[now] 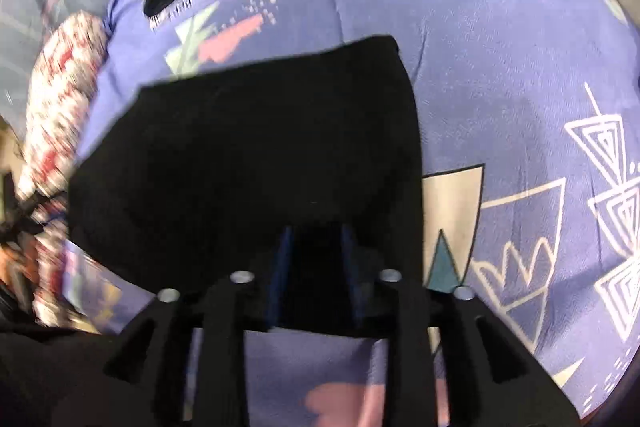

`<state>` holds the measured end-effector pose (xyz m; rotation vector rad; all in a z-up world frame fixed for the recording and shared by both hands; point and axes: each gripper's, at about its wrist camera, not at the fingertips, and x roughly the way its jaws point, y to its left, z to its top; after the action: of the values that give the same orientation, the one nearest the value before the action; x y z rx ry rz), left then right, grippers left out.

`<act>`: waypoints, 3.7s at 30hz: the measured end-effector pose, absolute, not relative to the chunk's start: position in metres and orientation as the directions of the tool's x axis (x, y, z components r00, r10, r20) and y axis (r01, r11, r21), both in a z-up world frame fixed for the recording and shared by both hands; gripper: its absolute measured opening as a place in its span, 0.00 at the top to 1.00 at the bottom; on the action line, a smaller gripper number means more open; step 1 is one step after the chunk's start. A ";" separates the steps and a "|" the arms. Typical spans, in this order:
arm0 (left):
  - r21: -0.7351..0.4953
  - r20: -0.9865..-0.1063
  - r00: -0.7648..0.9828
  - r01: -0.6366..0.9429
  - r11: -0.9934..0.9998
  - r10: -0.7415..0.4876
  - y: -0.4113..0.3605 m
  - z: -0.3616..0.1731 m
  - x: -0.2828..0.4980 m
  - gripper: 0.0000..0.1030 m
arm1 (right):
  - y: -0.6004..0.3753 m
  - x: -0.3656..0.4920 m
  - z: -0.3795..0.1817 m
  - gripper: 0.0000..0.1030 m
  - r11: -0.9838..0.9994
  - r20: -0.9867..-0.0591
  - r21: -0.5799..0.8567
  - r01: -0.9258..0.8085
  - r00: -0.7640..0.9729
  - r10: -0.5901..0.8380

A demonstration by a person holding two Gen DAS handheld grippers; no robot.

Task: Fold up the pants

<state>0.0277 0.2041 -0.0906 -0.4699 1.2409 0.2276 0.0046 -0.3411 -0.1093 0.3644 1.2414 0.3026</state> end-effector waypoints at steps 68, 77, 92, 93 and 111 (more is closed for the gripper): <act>-0.511 -0.790 0.393 0.002 0.859 -0.471 0.064 -0.034 0.052 0.02 | -0.316 0.001 -0.084 0.27 0.790 -0.751 0.613 0.010 0.319 0.579; -0.298 -0.933 0.251 -0.126 0.946 -0.260 0.084 -0.099 0.036 0.02 | -0.238 0.047 -0.079 0.16 0.771 -0.741 0.630 -0.093 0.226 0.633; -0.303 -0.945 0.152 -0.087 0.949 -0.288 0.065 -0.131 0.030 0.02 | -0.179 0.098 -0.099 0.12 0.861 -0.846 0.500 -0.095 0.156 0.509; -0.304 -0.945 0.151 -0.088 0.949 -0.289 0.062 -0.134 0.033 0.02 | -0.173 0.099 -0.098 0.12 0.862 -0.850 0.490 -0.130 0.148 0.505; -0.343 -0.912 0.288 -0.150 0.927 -0.291 0.108 -0.088 0.050 0.02 | -0.231 0.052 0.022 0.73 0.607 -0.536 0.708 -0.361 0.285 0.795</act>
<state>0.0504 0.1084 -0.0879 -0.4009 1.2857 -0.0975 0.0520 -0.2308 0.0221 0.5075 1.0082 0.8180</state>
